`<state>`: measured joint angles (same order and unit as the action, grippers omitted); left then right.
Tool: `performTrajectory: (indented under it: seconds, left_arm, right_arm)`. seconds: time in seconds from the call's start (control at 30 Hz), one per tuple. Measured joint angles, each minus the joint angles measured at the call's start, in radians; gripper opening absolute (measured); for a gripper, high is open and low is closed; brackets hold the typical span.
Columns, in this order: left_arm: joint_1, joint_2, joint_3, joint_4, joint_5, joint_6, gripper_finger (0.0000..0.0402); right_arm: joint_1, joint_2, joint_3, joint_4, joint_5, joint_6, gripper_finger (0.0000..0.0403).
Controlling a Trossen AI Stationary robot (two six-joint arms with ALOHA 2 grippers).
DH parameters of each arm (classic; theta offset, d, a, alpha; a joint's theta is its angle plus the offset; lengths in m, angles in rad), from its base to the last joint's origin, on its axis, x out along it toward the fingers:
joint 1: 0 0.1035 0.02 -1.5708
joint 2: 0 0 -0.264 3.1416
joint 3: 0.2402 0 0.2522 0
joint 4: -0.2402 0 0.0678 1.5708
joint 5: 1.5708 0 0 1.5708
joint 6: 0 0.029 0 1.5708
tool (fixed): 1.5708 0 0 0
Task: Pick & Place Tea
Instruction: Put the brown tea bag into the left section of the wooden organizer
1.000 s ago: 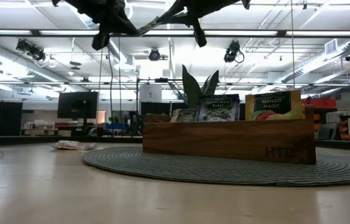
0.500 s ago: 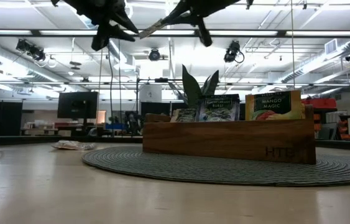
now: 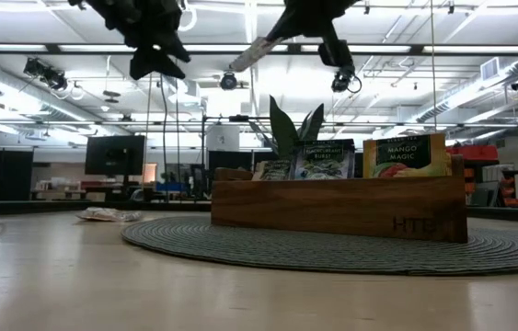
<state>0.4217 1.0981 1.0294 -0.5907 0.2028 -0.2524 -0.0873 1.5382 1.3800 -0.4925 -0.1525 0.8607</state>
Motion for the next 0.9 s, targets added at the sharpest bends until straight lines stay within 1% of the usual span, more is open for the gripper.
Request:
performTrajectory:
  seconds: [0.2,0.33,0.6,0.77,0.9]
  left_arm:
    - [0.000,0.000,0.000,-0.100,-0.016,0.043,0.0195]
    - [0.000,0.000,-0.004,-0.102,-0.024,0.047,0.0195]
    - [0.000,0.000,-0.005,-0.103,-0.025,0.035,0.0195]
    - [0.000,0.000,-0.005,-0.103,-0.026,0.035,0.0195]
    - [0.000,0.000,-0.006,-0.103,-0.026,0.032,0.0195]
  right_arm:
    - [0.043,0.055,0.000,-0.032,0.013,0.020,0.0000]
    - [0.065,0.102,0.000,-0.044,0.003,0.001,0.0000]
    - [0.079,0.174,0.000,-0.150,0.004,-0.060,0.0000]
    - [0.075,0.204,0.000,-0.148,0.009,-0.119,0.0000]
    - [0.071,0.243,0.000,-0.147,-0.013,-0.145,0.0000]
